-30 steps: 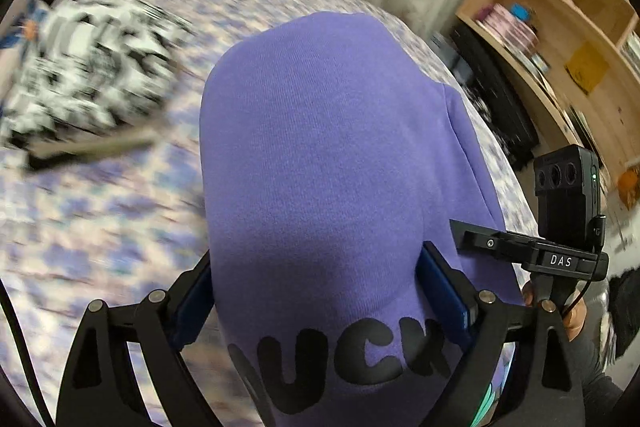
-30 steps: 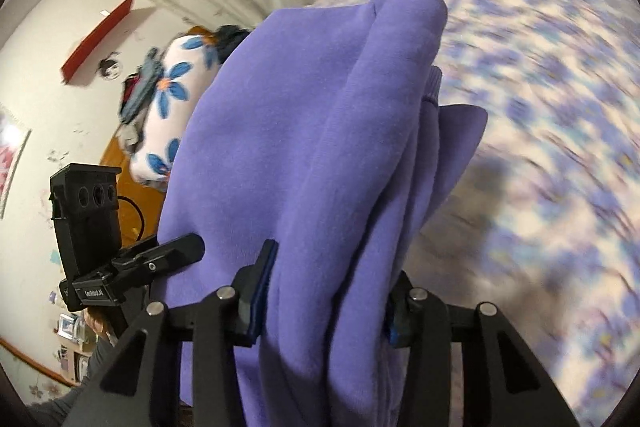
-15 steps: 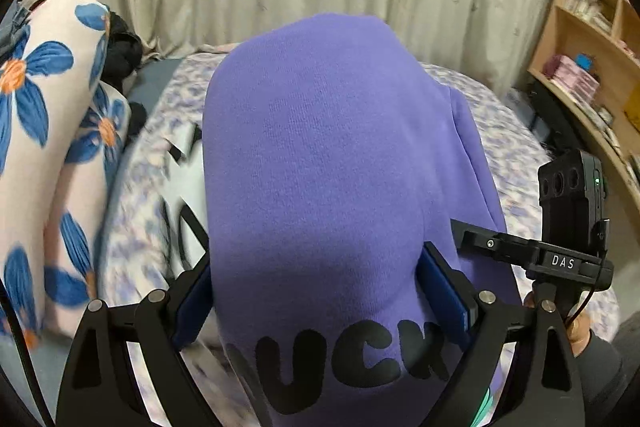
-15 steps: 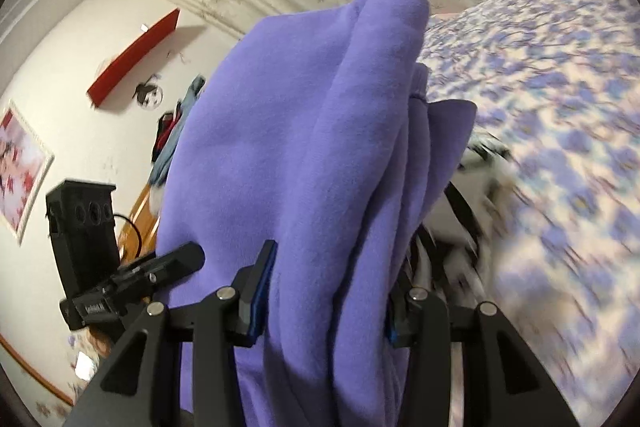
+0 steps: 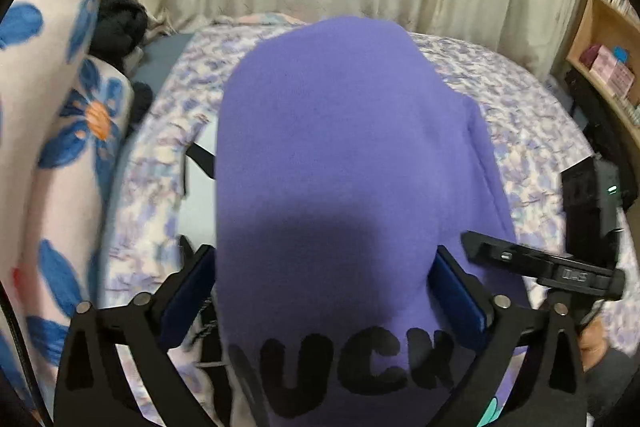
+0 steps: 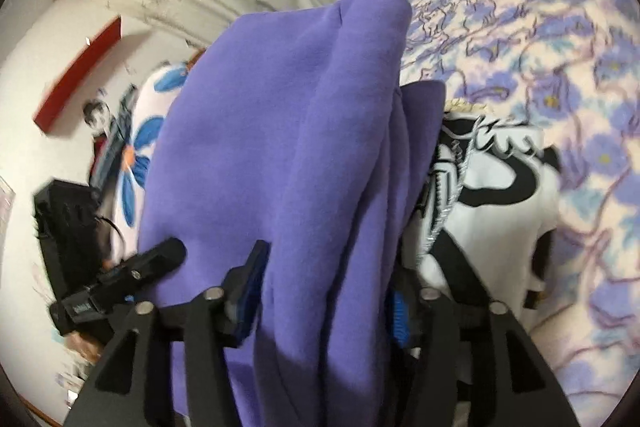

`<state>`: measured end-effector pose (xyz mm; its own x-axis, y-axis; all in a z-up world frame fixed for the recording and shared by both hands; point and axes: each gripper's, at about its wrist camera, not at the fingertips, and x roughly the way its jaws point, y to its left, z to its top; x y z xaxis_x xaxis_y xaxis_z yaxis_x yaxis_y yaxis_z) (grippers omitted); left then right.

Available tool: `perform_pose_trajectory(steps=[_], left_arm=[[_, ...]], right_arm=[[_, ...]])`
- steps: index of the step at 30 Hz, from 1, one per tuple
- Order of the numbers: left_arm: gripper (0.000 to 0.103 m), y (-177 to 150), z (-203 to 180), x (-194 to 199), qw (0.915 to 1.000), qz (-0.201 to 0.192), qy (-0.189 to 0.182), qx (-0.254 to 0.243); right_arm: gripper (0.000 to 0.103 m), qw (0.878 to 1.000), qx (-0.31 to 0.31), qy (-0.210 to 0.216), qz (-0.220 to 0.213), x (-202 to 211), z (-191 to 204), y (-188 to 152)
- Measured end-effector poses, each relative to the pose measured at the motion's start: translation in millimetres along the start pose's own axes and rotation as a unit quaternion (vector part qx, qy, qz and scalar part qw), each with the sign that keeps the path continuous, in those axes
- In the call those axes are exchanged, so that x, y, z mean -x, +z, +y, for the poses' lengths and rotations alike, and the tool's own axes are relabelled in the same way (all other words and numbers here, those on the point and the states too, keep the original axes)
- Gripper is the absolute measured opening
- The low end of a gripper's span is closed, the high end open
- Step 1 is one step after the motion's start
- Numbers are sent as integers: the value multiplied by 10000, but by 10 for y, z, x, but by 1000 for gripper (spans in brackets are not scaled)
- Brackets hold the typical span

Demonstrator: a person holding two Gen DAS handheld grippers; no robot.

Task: Fold large clothes

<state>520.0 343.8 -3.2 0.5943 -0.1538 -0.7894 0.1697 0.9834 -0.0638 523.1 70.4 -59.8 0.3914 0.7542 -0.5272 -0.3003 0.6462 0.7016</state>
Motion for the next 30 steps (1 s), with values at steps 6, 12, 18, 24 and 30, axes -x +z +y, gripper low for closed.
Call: perform_pose_trajectory(steps=[6,12,18,24,30], left_arm=[[103,-154,-345,472,9975,-160,688,-60],[103,-498,-915,1241,9979,-326,562,48],[103,-916,-1534,1909,9986,-268,457,40],[103,-1412,-2025,2521,9983,-220,113,526],[103,-1968,-2557,2931,9980,-319,30,536]], right_arm=[[70,9972,360,-650,123,504,245,-180],[72,9938,538,-928,306,1170,473,-551],[75,9930,640,-924,357,1830,780,-925],[85,9917,748,-965,400,2597,1035,-1356],[85,9886,856,-1172,413,3226,1069,-1825]])
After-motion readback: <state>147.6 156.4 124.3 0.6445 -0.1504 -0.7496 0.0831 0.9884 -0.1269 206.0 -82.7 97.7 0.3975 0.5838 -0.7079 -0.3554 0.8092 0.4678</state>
